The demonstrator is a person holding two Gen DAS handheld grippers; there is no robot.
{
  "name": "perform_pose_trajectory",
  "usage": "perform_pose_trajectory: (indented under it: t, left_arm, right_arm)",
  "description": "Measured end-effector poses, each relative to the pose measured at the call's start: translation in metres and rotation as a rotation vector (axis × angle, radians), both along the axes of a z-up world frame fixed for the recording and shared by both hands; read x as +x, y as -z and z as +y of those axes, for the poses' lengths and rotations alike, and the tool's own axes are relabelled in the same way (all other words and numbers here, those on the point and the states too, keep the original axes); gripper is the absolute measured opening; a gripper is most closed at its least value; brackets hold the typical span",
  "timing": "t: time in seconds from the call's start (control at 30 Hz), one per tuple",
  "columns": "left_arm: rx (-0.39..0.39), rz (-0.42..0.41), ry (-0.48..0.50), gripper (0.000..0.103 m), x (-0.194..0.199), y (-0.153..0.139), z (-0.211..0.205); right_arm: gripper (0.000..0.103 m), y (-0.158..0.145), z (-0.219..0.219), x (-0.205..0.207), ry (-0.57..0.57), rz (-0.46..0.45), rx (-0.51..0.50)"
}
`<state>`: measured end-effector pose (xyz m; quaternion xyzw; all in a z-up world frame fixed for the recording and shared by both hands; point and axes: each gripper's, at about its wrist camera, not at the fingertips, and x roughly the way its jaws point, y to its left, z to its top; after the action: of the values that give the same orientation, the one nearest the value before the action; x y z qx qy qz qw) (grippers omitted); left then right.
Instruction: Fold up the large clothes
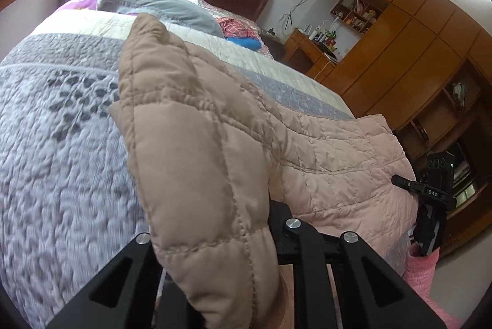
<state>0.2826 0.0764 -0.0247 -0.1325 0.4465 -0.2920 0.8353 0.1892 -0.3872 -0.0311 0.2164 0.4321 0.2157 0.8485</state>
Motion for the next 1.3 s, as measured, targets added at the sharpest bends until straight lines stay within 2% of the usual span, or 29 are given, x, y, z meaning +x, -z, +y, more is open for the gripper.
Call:
perform_pose_trajectory:
  t: [0.13, 0.2, 0.27, 0.33, 0.43, 0.5, 0.57, 0.67, 0.73, 0.77, 0.83, 0.93, 1.03, 1.1, 1.17, 1.3]
  left_arm:
    - [0.047, 0.028, 0.003, 0.018, -0.023, 0.024, 0.004]
    - [0.076, 0.06, -0.004, 0.02, -0.031, 0.049, 0.014]
    - [0.107, 0.082, -0.015, 0.026, -0.028, 0.067, 0.013]
    - [0.129, 0.097, -0.029, 0.036, -0.026, 0.088, 0.018]
    - [0.086, 0.13, -0.029, 0.047, -0.02, 0.115, 0.025]
    - [0.045, 0.133, -0.03, 0.048, -0.019, 0.12, 0.029]
    - [0.048, 0.122, -0.03, 0.048, -0.02, 0.12, 0.03]
    - [0.071, 0.109, -0.035, 0.049, -0.025, 0.118, 0.026]
    - [0.069, 0.122, -0.047, 0.051, -0.03, 0.113, 0.024]
    - [0.067, 0.136, -0.063, 0.054, -0.032, 0.108, 0.026]
    - [0.089, 0.142, -0.112, 0.056, -0.038, 0.093, 0.033]
    - [0.14, 0.081, -0.185, 0.056, -0.049, 0.07, 0.051]
    - [0.262, -0.057, -0.273, 0.054, -0.066, 0.036, 0.058]
    - [0.283, -0.124, -0.256, 0.054, -0.077, 0.019, 0.047]
    - [0.279, -0.147, -0.222, 0.054, -0.081, 0.01, 0.03]
    - [0.306, -0.163, -0.145, 0.054, -0.075, 0.012, -0.009]
  right_arm:
    - [0.018, 0.021, 0.012, -0.03, -0.016, 0.044, -0.007]
    - [0.019, 0.039, 0.015, -0.035, -0.013, 0.077, -0.011]
    - [0.021, 0.063, 0.014, -0.035, 0.004, 0.131, -0.006]
    - [0.024, 0.086, 0.009, -0.03, 0.03, 0.184, -0.001]
    - [0.027, 0.119, 0.001, -0.026, 0.052, 0.256, 0.063]
    - [0.028, 0.13, -0.002, -0.027, 0.06, 0.258, 0.107]
    - [0.028, 0.133, -0.002, -0.028, 0.069, 0.247, 0.11]
    - [0.03, 0.13, 0.003, -0.029, 0.072, 0.244, 0.082]
    - [0.04, 0.127, 0.005, -0.03, 0.08, 0.257, 0.06]
    - [0.048, 0.124, 0.008, -0.032, 0.087, 0.263, 0.037]
    - [0.052, 0.11, 0.009, -0.036, 0.112, 0.256, -0.049]
    - [0.047, 0.083, 0.011, -0.048, 0.151, 0.224, -0.168]
    - [0.045, 0.053, 0.02, -0.058, 0.169, 0.169, -0.279]
    - [0.043, 0.031, 0.034, -0.06, 0.167, 0.113, -0.355]
    - [0.043, 0.02, 0.042, -0.058, 0.142, 0.071, -0.383]
    - [0.039, 0.021, 0.064, -0.044, 0.058, 0.066, -0.385]
